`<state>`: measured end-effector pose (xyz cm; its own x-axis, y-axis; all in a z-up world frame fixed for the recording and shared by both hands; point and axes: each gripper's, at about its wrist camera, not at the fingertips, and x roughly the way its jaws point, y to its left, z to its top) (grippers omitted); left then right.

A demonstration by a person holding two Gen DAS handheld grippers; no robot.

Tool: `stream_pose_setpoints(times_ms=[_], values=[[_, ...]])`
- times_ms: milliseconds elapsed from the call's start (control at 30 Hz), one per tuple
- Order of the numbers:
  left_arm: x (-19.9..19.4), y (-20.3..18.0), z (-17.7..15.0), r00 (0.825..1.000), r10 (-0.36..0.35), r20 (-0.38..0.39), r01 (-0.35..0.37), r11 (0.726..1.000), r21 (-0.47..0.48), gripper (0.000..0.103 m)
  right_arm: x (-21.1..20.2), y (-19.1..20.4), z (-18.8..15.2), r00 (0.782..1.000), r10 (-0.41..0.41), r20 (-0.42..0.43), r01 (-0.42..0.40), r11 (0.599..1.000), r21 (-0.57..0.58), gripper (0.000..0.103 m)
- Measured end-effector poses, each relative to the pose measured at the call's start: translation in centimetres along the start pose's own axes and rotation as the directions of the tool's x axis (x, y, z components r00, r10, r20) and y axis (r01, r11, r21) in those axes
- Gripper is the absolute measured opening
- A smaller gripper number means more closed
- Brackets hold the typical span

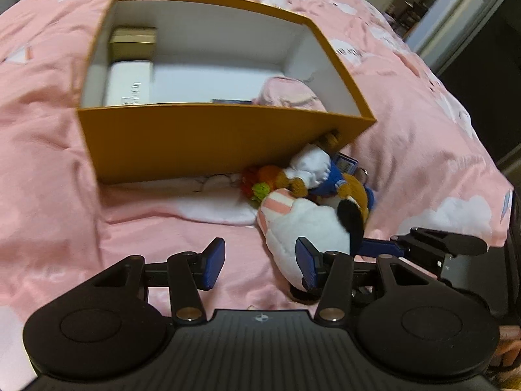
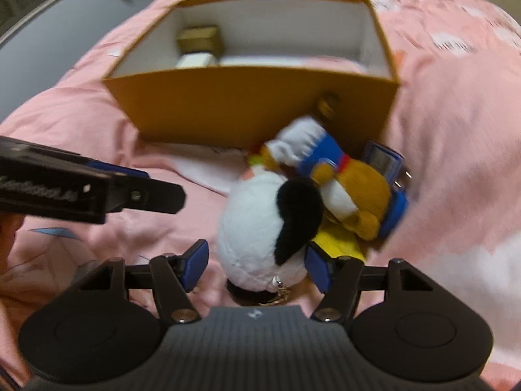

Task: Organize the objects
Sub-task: 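Grasp the panda plush with the left gripper while the right grasps the duck plush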

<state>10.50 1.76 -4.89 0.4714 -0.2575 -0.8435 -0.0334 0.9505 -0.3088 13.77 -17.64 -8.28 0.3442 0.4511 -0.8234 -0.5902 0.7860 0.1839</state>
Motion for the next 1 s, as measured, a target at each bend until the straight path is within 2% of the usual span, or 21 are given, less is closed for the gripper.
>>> stream_pose_setpoints(times_ms=[100,200,233,367,467,633,700,800,867,1000], values=[[-1.1,1.0,-0.1,0.999,0.008,0.033,-0.006,0.999,-0.043,0.057,-0.2,1.4,0.4,0.997,0.069,0.020,-0.068,0.996,-0.049,0.066],[-2.0,1.7,-0.1,0.998,0.005,0.063,0.000,0.998,-0.069,0.057,0.0,3.1,0.8,0.986,0.164,0.023,-0.161,0.981,-0.110,0.054],[-2.2,1.8,0.0,0.997,0.003,0.071,0.002,0.997,-0.072,0.057,0.4,3.9,0.9,0.986,0.167,0.015,-0.164,0.978,-0.132,0.053],[-2.4,2.0,0.1,0.996,-0.026,0.082,0.031,0.997,-0.064,0.057,0.4,4.7,1.0,0.991,0.130,0.023,-0.125,0.979,-0.161,0.052],[-2.1,1.5,0.0,0.995,-0.072,0.073,0.074,0.997,-0.027,0.057,-0.4,3.7,1.0,0.993,0.112,0.038,-0.108,0.988,-0.106,0.052],[-1.4,0.3,0.3,0.993,-0.105,0.044,0.103,0.994,0.033,0.059,-1.5,1.8,0.8,0.996,0.069,0.055,-0.068,0.998,-0.016,0.049],[-0.4,0.3,0.7,0.994,-0.108,0.006,0.108,0.994,0.021,0.062,-1.9,1.0,1.1,0.998,0.034,0.052,-0.034,0.999,-0.001,0.049],[1.4,0.7,1.0,0.991,-0.124,-0.054,0.122,0.992,-0.040,0.062,-2.6,-0.5,1.3,0.994,-0.077,0.078,0.078,0.997,-0.003,0.049],[2.4,0.9,0.9,0.987,-0.134,-0.083,0.128,0.989,-0.072,0.062,-2.5,-1.4,1.8,0.983,-0.156,0.095,0.158,0.987,-0.013,0.049],[3.9,0.9,0.7,0.988,-0.095,-0.120,0.083,0.991,-0.102,0.062,-1.2,-2.3,2.5,0.977,-0.194,0.082,0.200,0.977,-0.073,0.049]])
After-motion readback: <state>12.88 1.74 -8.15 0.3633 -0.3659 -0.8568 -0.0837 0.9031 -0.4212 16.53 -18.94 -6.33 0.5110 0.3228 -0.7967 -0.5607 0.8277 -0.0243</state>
